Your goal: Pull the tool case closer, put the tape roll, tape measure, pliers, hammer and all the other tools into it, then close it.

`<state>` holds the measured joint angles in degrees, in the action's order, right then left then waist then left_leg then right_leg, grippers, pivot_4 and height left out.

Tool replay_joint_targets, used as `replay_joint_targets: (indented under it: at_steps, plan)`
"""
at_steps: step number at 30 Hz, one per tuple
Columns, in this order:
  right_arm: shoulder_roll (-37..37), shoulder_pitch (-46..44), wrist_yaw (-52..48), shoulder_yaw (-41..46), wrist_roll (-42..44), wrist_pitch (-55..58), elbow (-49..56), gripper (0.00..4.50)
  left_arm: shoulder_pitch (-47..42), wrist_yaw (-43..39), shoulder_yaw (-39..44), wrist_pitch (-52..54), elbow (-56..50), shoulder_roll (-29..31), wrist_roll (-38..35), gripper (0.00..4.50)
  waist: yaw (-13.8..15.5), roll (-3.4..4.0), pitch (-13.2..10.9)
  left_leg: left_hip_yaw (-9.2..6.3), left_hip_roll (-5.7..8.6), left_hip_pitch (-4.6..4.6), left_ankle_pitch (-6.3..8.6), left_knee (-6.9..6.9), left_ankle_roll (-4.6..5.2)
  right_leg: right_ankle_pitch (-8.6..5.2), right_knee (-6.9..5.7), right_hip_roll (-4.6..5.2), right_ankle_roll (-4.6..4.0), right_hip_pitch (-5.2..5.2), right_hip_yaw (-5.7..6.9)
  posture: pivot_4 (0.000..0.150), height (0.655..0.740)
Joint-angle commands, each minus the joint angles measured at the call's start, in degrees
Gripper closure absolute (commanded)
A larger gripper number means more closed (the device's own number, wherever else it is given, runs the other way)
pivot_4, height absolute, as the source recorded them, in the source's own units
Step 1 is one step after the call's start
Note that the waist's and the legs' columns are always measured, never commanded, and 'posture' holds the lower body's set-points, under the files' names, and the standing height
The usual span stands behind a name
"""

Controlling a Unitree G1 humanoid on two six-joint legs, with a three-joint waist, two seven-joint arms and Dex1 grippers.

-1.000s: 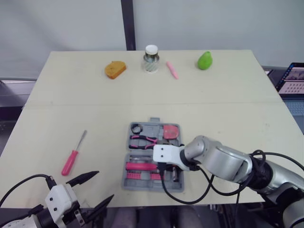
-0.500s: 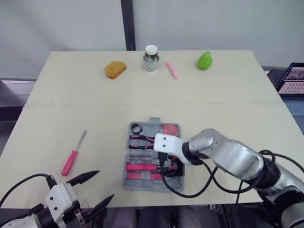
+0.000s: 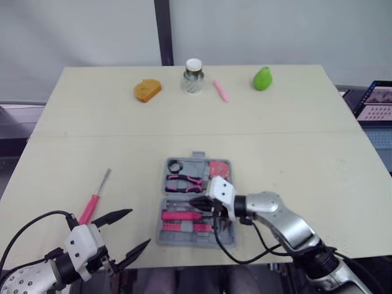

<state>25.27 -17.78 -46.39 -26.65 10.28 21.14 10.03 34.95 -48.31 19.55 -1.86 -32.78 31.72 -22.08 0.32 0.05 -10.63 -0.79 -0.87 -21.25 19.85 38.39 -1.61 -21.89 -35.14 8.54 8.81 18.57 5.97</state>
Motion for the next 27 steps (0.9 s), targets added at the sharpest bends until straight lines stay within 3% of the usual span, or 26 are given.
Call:
replay_joint_targets:
  at_steps: [1,27]
  plan:
    - [-1.07,-0.47,-1.71,-0.34,-0.54,-2.11,-0.55,4.45,0.13,-0.43,0.52,-0.41,0.3,0.62,-0.44,0.0,-0.32,0.0,0.0,0.0,0.0,0.0,0.0,-0.01,0.0,0.0,0.0,0.0,0.0,0.0,0.0,0.15,0.74]
    - [1.16,0.95,-5.02,-3.72,-6.82,0.5,-1.76,4.45,-0.83,-0.95,-0.9,-1.24,1.36,0.49,0.07,0.0,-0.36,-0.07,0.05,-0.01,0.0,0.08,0.0,-0.07,-0.01,0.0,0.03,0.0,0.0,-0.05,0.0,0.15,0.74]
